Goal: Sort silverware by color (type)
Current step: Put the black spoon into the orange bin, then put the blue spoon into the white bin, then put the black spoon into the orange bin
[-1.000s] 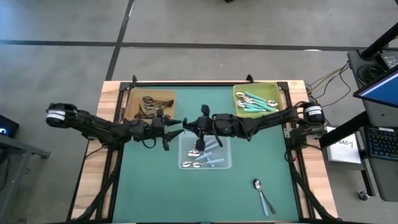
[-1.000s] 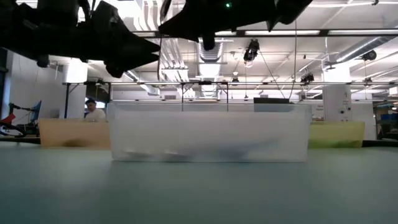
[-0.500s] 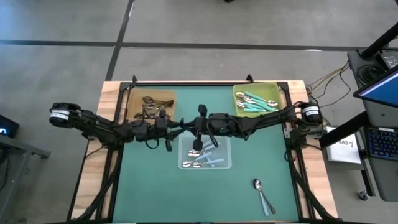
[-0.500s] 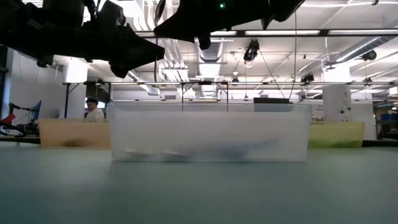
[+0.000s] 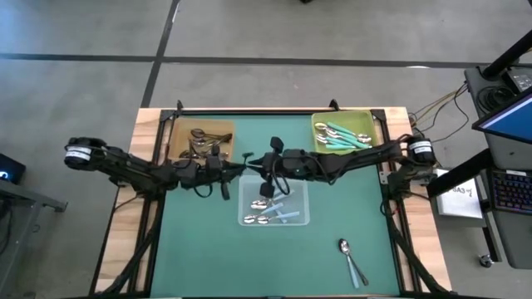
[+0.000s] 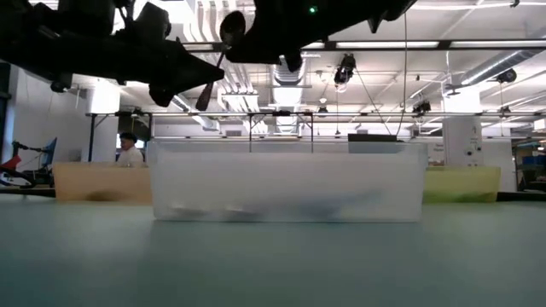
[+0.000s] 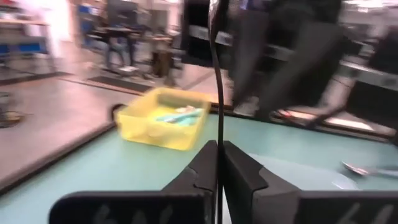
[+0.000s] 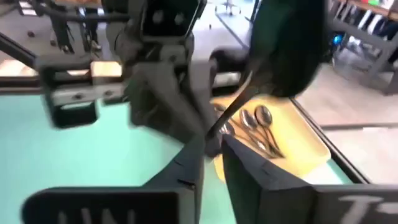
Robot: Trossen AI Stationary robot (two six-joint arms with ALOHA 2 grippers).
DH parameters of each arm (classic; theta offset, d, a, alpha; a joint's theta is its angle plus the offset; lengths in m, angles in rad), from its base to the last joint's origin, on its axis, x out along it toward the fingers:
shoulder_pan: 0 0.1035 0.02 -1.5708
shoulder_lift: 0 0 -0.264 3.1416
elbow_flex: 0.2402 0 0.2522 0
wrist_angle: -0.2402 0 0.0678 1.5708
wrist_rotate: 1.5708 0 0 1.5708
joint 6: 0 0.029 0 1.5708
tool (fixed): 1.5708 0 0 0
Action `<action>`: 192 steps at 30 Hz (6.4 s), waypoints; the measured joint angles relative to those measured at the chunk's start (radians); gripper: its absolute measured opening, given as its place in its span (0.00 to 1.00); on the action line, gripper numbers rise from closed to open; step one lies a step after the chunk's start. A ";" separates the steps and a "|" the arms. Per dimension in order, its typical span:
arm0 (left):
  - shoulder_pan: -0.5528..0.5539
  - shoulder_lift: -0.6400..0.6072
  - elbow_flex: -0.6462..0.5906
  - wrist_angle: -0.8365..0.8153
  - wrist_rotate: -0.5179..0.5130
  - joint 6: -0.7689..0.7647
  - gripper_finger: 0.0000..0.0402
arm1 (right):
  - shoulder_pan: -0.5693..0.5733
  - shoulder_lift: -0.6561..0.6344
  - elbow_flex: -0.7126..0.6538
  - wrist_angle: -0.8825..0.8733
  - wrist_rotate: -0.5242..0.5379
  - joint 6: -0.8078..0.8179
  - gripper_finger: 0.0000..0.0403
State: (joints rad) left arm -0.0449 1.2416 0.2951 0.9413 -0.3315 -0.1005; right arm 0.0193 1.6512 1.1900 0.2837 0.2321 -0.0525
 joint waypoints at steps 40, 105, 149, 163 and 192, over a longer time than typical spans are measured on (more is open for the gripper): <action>0.549 -0.188 0.087 -0.817 0.107 -0.116 0.36 | 0.475 -0.123 0.008 -1.244 -0.195 1.595 0.27; 0.399 -0.172 0.248 -0.862 0.263 -0.040 0.36 | 0.595 -0.283 -0.105 -1.105 0.268 1.397 0.06; 0.399 -0.172 0.248 -0.915 0.263 -0.043 0.36 | 0.747 -0.079 -0.183 -1.097 -0.306 1.699 0.30; 0.399 -0.172 0.248 -0.911 0.263 -0.069 0.36 | 0.736 0.034 -0.190 -1.111 -0.431 1.564 0.27; 0.266 -0.096 0.246 -0.647 0.579 0.045 0.36 | 0.305 -0.422 -0.195 -0.838 0.533 0.761 0.02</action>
State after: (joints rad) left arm 0.2215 1.1453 0.5407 0.2940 0.2478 -0.0556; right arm 0.3242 1.2293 0.9947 -0.5541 0.7652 0.7084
